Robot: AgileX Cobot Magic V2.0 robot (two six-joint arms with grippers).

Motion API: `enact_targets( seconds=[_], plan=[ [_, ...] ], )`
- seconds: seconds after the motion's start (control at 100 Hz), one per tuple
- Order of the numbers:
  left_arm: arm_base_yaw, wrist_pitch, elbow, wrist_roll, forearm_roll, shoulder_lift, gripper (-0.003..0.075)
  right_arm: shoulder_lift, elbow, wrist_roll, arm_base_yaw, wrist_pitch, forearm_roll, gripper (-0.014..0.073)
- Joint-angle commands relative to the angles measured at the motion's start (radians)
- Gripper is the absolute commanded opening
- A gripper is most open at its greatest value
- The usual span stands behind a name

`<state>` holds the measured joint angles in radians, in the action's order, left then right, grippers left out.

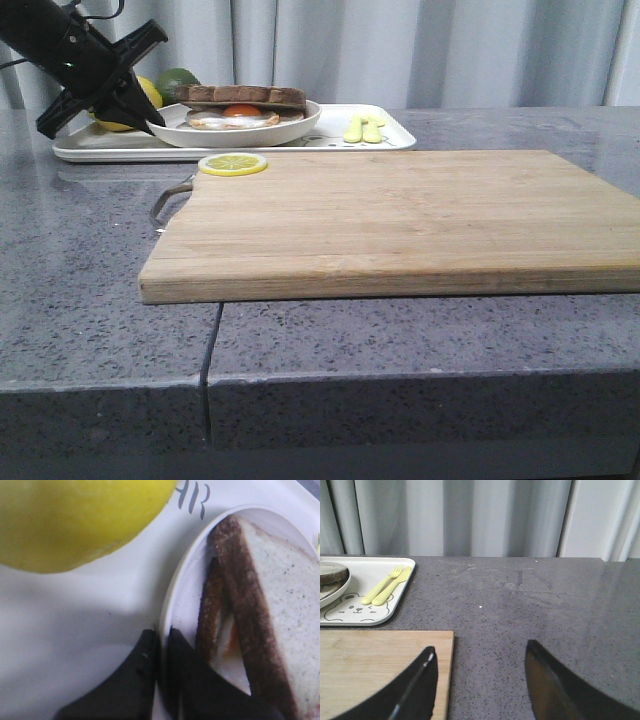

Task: Place bread and move sandwich to tray
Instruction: 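Lower the plate onto the tray and open the left gripper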

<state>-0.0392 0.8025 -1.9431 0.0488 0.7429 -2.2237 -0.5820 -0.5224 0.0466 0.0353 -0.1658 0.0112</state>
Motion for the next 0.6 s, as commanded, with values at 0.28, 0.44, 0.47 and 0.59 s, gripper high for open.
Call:
enact_targets(
  seconds=[0.28, 0.44, 0.47, 0.59],
  plan=[
    [-0.010, -0.036, -0.039, -0.015, 0.057, 0.073, -0.0019, 0.001, -0.026, 0.000, -0.006, 0.089, 0.007, 0.0405],
    [-0.010, -0.032, -0.039, -0.015, 0.057, 0.073, -0.0018, 0.001, -0.026, 0.000, -0.006, 0.089, 0.007, 0.0405],
    [-0.010, -0.031, -0.039, -0.015, 0.057, 0.073, -0.0018, 0.001, -0.026, 0.000, -0.006, 0.089, 0.007, 0.0405],
    [-0.010, -0.025, -0.039, -0.015, 0.057, 0.073, -0.0004, 0.001, -0.026, 0.000, -0.006, 0.089, 0.007, 0.0405]
  ],
)
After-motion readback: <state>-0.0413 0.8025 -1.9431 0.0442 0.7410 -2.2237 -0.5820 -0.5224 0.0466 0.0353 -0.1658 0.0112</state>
